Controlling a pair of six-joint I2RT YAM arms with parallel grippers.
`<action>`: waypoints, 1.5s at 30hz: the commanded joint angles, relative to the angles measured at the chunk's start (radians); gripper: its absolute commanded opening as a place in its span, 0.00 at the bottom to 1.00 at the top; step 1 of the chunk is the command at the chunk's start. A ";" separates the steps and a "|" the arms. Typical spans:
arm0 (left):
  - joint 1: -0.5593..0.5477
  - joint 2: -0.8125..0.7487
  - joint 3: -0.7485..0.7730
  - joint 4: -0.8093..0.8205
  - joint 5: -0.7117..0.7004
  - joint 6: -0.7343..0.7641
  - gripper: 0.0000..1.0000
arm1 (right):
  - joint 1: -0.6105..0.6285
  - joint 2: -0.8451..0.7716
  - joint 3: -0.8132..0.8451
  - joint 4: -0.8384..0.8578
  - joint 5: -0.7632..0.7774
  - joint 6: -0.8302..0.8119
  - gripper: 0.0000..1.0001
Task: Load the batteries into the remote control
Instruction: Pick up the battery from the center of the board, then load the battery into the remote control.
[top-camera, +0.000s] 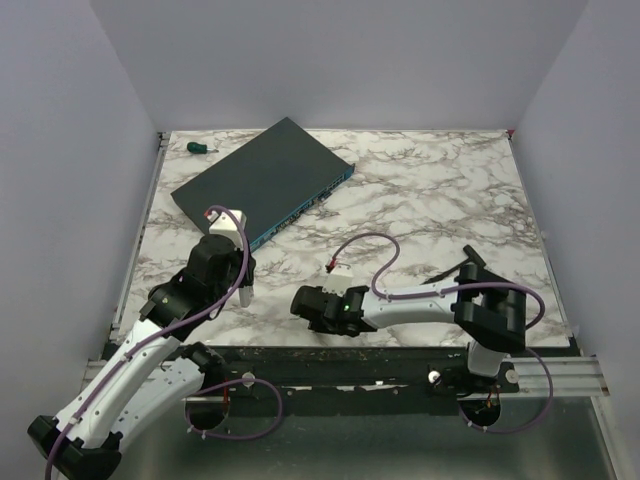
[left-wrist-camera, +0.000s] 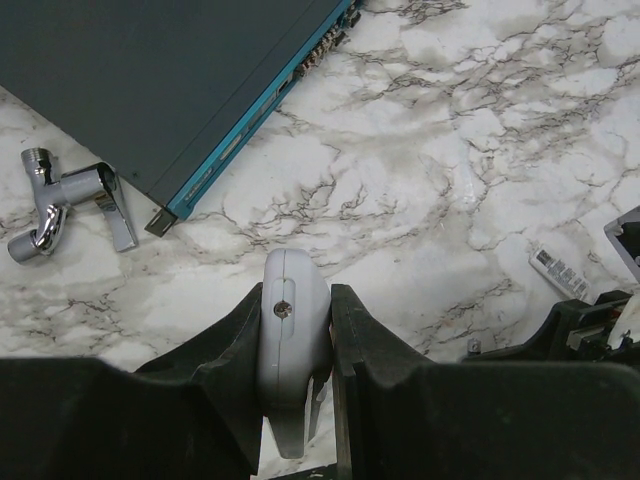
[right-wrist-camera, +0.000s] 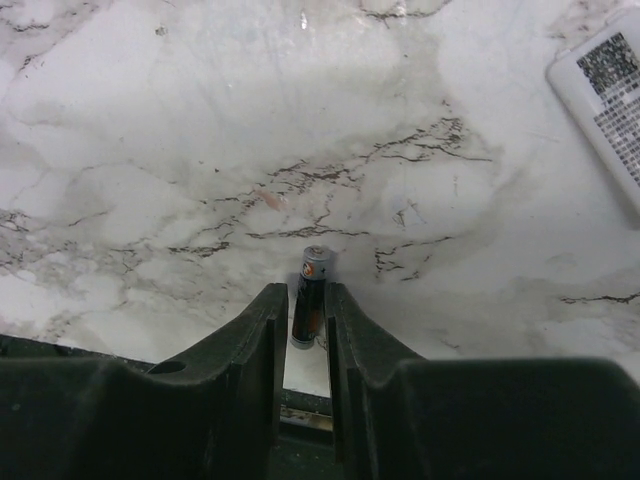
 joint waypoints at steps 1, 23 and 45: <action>0.009 -0.015 -0.006 0.030 0.024 0.013 0.00 | 0.008 0.099 0.057 -0.175 0.070 -0.056 0.28; 0.037 -0.069 -0.016 0.066 0.106 0.017 0.00 | 0.045 0.019 0.061 -0.193 0.165 -0.200 0.01; 0.044 -0.223 -0.271 0.568 0.575 -0.686 0.00 | 0.046 -0.856 -0.448 0.785 -0.010 -1.041 0.01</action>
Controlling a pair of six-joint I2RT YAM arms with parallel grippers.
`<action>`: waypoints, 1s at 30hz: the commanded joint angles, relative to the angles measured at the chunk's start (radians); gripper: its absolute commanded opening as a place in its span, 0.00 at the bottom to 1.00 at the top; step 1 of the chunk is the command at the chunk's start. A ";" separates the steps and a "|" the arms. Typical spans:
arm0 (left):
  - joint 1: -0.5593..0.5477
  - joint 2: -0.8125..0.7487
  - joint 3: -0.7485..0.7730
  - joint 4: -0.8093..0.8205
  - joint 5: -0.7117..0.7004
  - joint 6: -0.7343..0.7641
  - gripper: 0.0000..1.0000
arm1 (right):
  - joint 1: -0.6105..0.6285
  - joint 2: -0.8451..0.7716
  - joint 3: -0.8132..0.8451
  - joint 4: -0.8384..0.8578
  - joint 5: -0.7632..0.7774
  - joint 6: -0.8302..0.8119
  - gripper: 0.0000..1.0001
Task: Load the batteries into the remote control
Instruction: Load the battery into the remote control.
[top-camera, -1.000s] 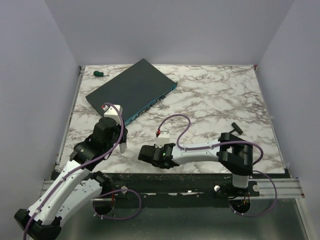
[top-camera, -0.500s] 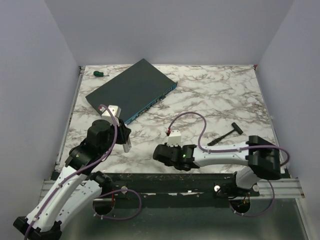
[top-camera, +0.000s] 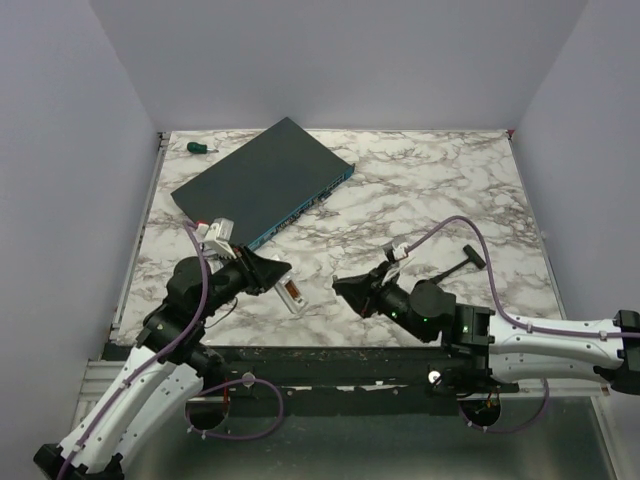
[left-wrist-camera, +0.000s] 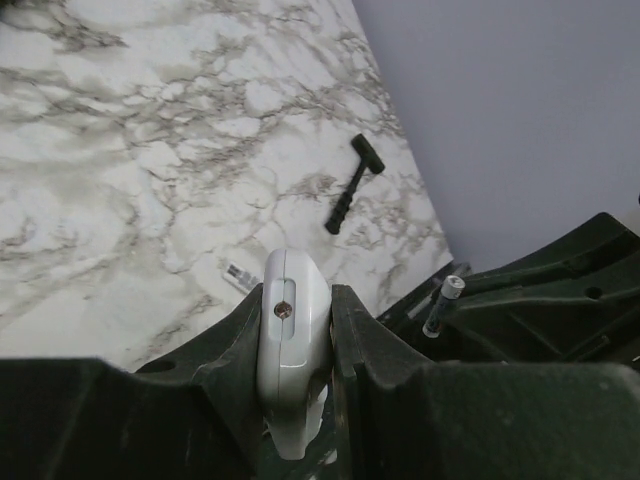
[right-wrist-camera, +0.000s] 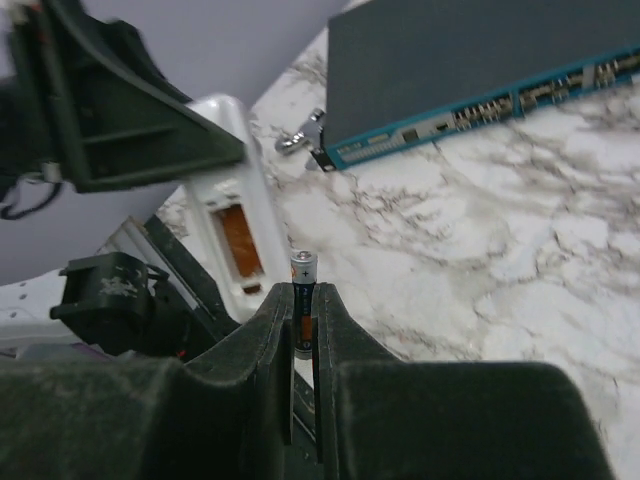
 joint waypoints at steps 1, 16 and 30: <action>0.004 -0.024 -0.142 0.272 0.121 -0.350 0.00 | 0.004 -0.008 -0.005 0.228 -0.118 -0.263 0.01; 0.003 -0.030 -0.189 0.299 0.131 -0.411 0.00 | 0.007 0.274 0.066 0.443 -0.272 -0.310 0.01; 0.004 -0.040 -0.192 0.283 0.132 -0.402 0.00 | 0.006 0.292 0.077 0.378 -0.227 -0.358 0.01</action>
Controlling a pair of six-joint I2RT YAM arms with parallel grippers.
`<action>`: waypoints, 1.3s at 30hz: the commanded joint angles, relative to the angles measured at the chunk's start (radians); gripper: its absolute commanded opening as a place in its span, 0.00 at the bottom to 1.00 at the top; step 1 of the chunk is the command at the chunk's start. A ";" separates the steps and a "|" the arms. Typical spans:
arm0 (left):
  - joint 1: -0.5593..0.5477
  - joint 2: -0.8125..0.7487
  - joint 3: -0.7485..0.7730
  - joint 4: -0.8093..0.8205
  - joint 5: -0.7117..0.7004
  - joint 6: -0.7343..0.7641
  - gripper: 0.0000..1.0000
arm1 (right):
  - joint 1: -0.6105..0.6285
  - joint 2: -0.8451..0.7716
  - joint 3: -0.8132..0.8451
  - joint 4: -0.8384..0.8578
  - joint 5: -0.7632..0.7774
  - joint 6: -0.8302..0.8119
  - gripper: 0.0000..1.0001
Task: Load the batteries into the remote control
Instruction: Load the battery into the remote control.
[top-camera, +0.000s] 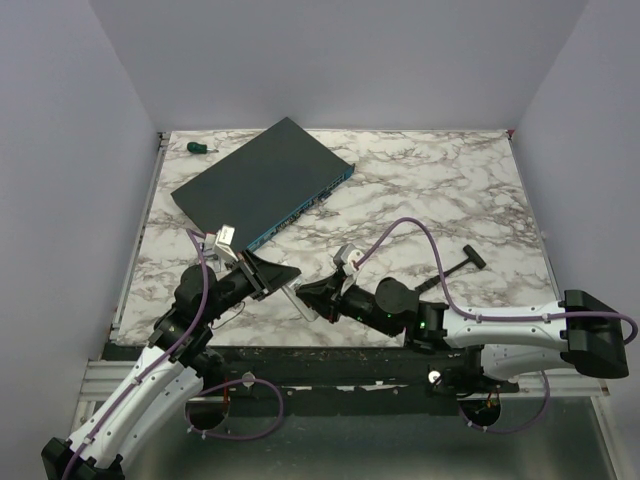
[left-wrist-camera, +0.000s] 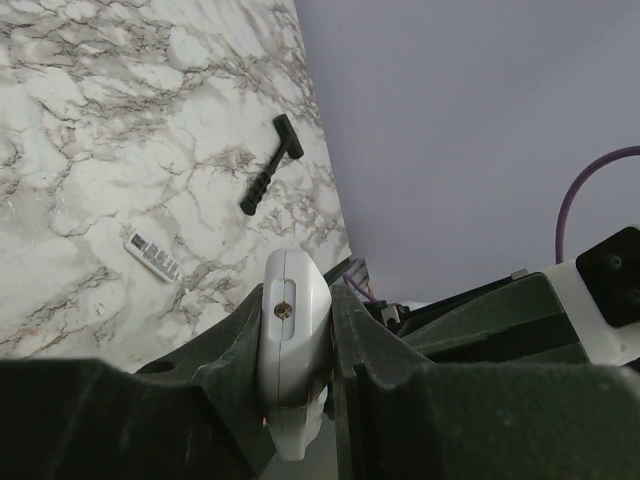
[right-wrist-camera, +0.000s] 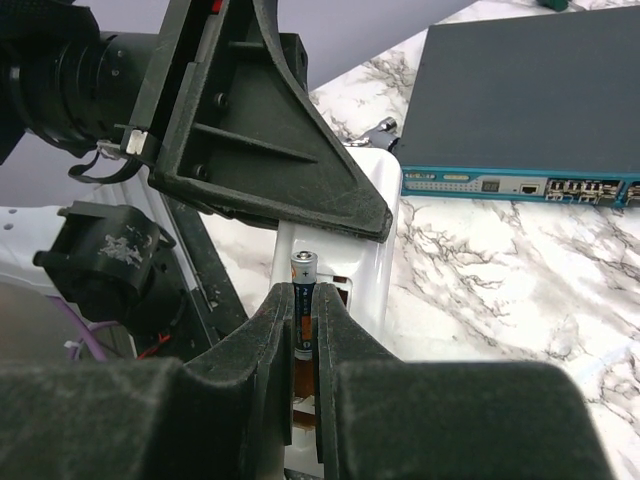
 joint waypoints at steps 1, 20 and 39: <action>0.004 -0.011 0.017 0.021 0.023 0.003 0.00 | 0.005 -0.007 0.033 -0.024 0.021 -0.042 0.01; 0.005 -0.012 0.010 0.017 0.020 0.005 0.00 | 0.007 -0.033 0.024 -0.059 0.050 -0.081 0.01; 0.005 -0.028 0.022 -0.006 0.013 0.010 0.00 | 0.009 0.016 0.056 -0.195 0.114 -0.130 0.03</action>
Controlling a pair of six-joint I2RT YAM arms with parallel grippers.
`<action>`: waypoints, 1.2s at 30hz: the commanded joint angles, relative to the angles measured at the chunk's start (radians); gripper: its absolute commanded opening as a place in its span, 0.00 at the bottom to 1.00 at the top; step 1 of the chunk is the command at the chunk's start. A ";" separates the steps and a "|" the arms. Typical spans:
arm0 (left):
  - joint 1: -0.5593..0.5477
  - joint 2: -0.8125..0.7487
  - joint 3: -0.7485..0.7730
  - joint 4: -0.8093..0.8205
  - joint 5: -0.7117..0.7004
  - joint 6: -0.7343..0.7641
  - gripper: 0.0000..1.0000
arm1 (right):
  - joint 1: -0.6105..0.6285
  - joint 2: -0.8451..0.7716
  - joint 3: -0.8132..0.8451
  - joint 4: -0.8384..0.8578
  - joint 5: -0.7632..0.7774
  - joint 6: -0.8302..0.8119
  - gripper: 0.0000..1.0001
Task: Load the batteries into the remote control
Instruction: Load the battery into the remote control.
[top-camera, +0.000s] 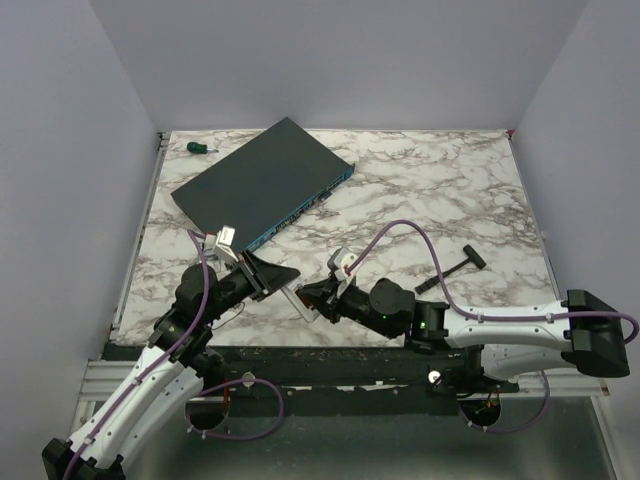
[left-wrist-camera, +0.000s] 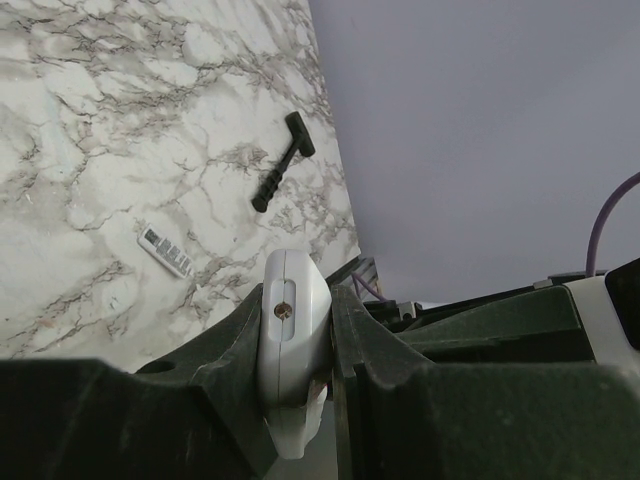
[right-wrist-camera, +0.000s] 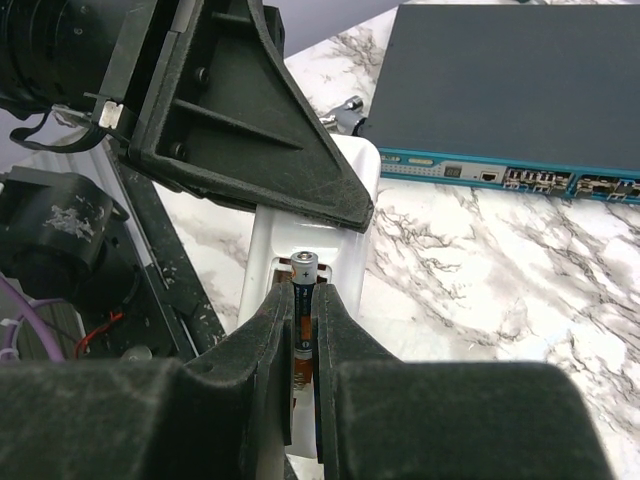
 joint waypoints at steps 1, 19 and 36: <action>0.004 -0.020 0.022 0.015 0.011 0.001 0.00 | 0.000 0.026 0.024 -0.092 0.055 -0.036 0.04; 0.004 -0.036 0.019 0.004 0.008 0.000 0.00 | 0.001 0.041 0.018 -0.118 0.068 -0.030 0.26; 0.004 -0.009 0.025 0.009 0.021 0.016 0.00 | 0.000 0.011 -0.014 -0.067 0.046 -0.029 0.35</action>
